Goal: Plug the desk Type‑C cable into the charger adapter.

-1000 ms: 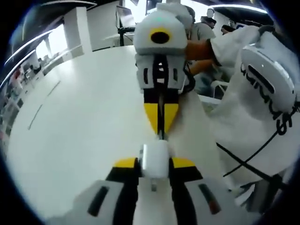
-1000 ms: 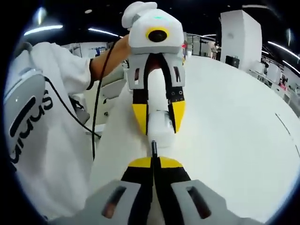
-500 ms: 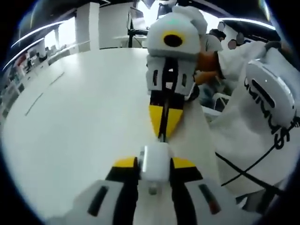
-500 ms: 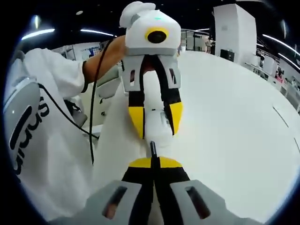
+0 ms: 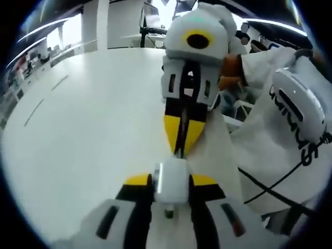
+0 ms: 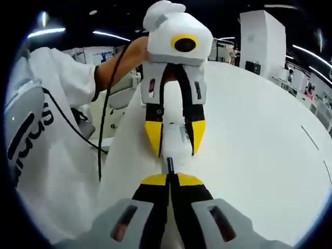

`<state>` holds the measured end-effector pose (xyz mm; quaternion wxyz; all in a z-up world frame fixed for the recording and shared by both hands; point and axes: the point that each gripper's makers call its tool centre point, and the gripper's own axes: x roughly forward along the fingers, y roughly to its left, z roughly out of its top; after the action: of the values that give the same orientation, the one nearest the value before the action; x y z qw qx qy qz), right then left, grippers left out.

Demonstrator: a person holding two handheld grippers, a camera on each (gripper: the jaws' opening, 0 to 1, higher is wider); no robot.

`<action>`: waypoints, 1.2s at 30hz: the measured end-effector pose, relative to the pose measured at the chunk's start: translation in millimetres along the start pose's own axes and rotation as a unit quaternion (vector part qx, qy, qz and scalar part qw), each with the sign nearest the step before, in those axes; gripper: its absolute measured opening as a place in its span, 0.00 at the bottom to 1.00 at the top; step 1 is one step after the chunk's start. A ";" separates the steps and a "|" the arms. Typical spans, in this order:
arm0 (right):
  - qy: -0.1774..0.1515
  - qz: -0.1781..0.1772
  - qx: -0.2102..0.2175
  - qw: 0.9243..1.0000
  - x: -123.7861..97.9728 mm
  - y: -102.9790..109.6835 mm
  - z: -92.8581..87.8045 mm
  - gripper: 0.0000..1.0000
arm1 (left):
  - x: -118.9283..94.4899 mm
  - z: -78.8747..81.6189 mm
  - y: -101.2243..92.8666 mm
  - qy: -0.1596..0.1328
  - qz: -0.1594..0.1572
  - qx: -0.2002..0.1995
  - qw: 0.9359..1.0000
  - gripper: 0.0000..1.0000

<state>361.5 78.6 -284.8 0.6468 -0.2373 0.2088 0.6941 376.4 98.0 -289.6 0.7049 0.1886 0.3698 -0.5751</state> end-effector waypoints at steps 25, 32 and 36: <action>0.002 -0.149 0.052 0.988 -116.8 -21.8 -64.0 0.12 | -11.5 1.7 2.3 -0.026 0.036 0.006 0.999 0.27; 0.009 -0.193 0.086 0.977 -148.3 -26.3 -92.9 0.12 | -10.1 1.5 2.9 -0.020 0.036 0.012 0.999 0.27; 0.015 -0.224 0.104 0.969 -168.2 -28.9 -109.3 0.12 | -9.4 1.0 3.0 -0.016 0.036 0.016 0.999 0.27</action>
<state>405.3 -118.9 -270.9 0.8036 -0.2203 0.2310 0.5024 378.9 104.4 -282.4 0.7282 0.2038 0.3423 -0.5577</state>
